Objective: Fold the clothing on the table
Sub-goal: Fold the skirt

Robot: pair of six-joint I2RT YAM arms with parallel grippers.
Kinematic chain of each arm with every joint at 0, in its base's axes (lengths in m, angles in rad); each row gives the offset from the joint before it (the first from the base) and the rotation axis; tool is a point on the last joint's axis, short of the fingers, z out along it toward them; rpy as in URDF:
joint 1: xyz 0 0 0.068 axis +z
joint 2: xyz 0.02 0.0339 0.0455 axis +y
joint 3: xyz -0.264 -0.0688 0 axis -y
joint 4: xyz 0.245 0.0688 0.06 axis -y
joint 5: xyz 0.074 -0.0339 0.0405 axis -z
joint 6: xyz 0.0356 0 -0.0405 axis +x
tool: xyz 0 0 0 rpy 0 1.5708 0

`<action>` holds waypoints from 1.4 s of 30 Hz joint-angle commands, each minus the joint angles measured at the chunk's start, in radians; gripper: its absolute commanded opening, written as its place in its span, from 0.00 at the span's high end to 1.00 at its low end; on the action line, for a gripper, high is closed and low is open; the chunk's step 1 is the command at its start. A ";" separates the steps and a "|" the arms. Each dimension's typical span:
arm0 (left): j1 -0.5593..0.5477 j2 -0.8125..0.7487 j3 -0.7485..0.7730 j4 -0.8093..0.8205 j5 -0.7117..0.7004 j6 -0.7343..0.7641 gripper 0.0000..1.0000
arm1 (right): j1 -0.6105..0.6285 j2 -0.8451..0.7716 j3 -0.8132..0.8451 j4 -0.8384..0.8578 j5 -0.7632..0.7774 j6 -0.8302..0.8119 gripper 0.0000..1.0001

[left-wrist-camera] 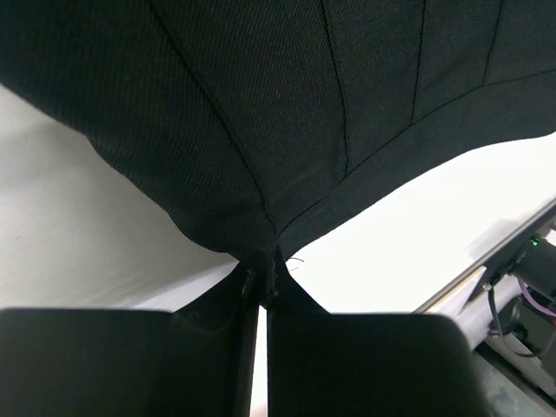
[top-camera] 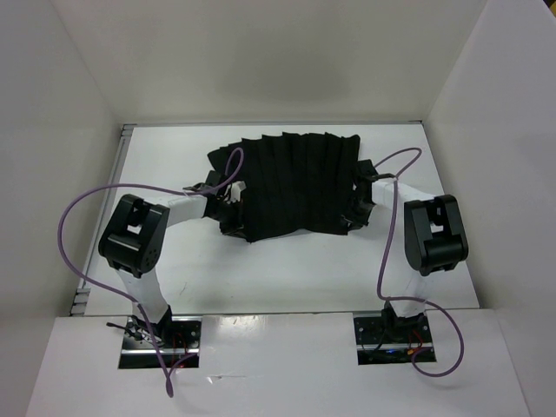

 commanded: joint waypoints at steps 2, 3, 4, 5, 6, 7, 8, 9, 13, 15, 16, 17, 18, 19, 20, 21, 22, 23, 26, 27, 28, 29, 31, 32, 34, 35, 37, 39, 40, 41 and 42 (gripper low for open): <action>-0.006 0.056 0.009 -0.029 -0.002 0.040 1.00 | 0.052 0.035 -0.016 0.054 -0.020 0.014 0.90; -0.006 0.066 0.020 -0.029 -0.002 0.040 1.00 | 0.053 0.044 -0.016 0.065 -0.029 0.014 0.97; -0.006 0.079 0.029 -0.029 0.009 0.040 1.00 | 0.062 0.044 -0.016 0.065 -0.040 0.014 1.00; -0.006 0.079 0.047 -0.029 0.009 0.040 1.00 | 0.062 0.033 -0.004 0.065 -0.040 0.014 1.00; -0.006 0.089 0.104 -0.057 0.009 0.053 1.00 | 0.062 0.015 0.032 0.065 -0.025 0.014 1.00; -0.006 0.099 0.142 -0.069 -0.003 0.053 1.00 | 0.062 0.015 0.061 0.056 -0.005 -0.001 1.00; -0.006 0.108 0.188 -0.081 -0.003 0.067 1.00 | 0.062 0.006 0.143 0.028 0.018 -0.012 1.00; 0.018 0.134 0.239 -0.106 -0.003 0.081 1.00 | 0.053 0.006 0.192 0.010 0.038 -0.036 1.00; 0.069 0.208 0.506 -0.188 0.058 0.104 1.00 | 0.013 0.029 0.421 -0.052 0.059 -0.087 1.00; 0.083 0.208 0.576 -0.210 0.058 0.122 1.00 | -0.010 0.013 0.460 -0.064 0.059 -0.098 1.00; 0.092 0.193 0.577 -0.210 0.058 0.122 1.00 | -0.010 -0.009 0.446 -0.064 0.059 -0.107 1.00; 0.092 0.182 0.564 -0.210 0.058 0.133 1.00 | -0.020 -0.025 0.426 -0.064 0.050 -0.107 1.00; 0.103 0.153 0.520 -0.210 0.058 0.133 1.00 | -0.020 -0.045 0.400 -0.064 0.050 -0.107 1.00; 0.103 0.136 0.494 -0.210 0.083 0.133 1.00 | -0.020 -0.066 0.373 -0.055 0.030 -0.107 1.00; 0.103 0.114 0.465 -0.210 0.098 0.145 1.00 | -0.020 -0.121 0.316 -0.055 0.000 -0.116 1.00; 0.103 0.053 0.431 -0.198 0.112 0.158 1.00 | -0.020 -0.157 0.285 -0.055 -0.016 -0.116 1.00; 0.091 0.013 0.353 -0.198 0.133 0.158 1.00 | -0.020 -0.198 0.226 -0.067 -0.025 -0.116 1.00; 0.090 -0.028 0.319 -0.186 0.147 0.158 1.00 | -0.020 -0.291 0.201 -0.076 -0.051 -0.125 1.00; 0.090 -0.276 0.236 -0.186 0.239 0.158 1.00 | -0.007 -0.516 0.133 -0.122 -0.117 -0.139 1.00; 0.090 -0.333 0.219 -0.186 0.262 0.158 1.00 | -0.007 -0.577 0.133 -0.137 -0.137 -0.153 1.00; 0.090 -0.391 0.209 -0.186 0.293 0.149 1.00 | -0.007 -0.635 0.124 -0.168 -0.149 -0.153 1.00; 0.090 -0.507 0.208 -0.186 0.313 0.149 1.00 | 0.003 -0.749 0.135 -0.187 -0.164 -0.176 1.00; 0.090 -0.626 0.196 -0.200 0.348 0.138 1.00 | 0.013 -0.848 0.183 -0.245 -0.187 -0.185 1.00; 0.090 -0.742 0.196 -0.200 0.383 0.121 1.00 | 0.013 -0.890 0.210 -0.262 -0.188 -0.202 1.00; 0.090 -0.882 0.236 -0.213 0.383 0.089 1.00 | 0.013 -0.973 0.297 -0.306 -0.188 -0.215 1.00; 0.090 -0.913 0.254 -0.213 0.373 0.078 1.00 | 0.022 -0.999 0.350 -0.315 -0.188 -0.224 1.00; 0.090 -0.946 0.294 -0.253 0.331 0.069 1.00 | 0.022 -0.999 0.394 -0.316 -0.213 -0.234 1.00; 0.090 -0.946 0.308 -0.253 0.304 0.056 1.00 | 0.022 -0.953 0.408 -0.299 -0.236 -0.234 1.00; 0.090 -0.902 0.299 -0.253 0.284 0.046 1.00 | 0.022 -0.932 0.396 -0.280 -0.272 -0.234 1.00; 0.090 -0.871 0.288 -0.253 0.267 0.046 1.00 | 0.022 -0.909 0.379 -0.232 -0.287 -0.218 1.00; 0.090 -0.834 0.258 -0.244 0.238 0.046 1.00 | 0.022 -0.881 0.331 -0.199 -0.302 -0.218 1.00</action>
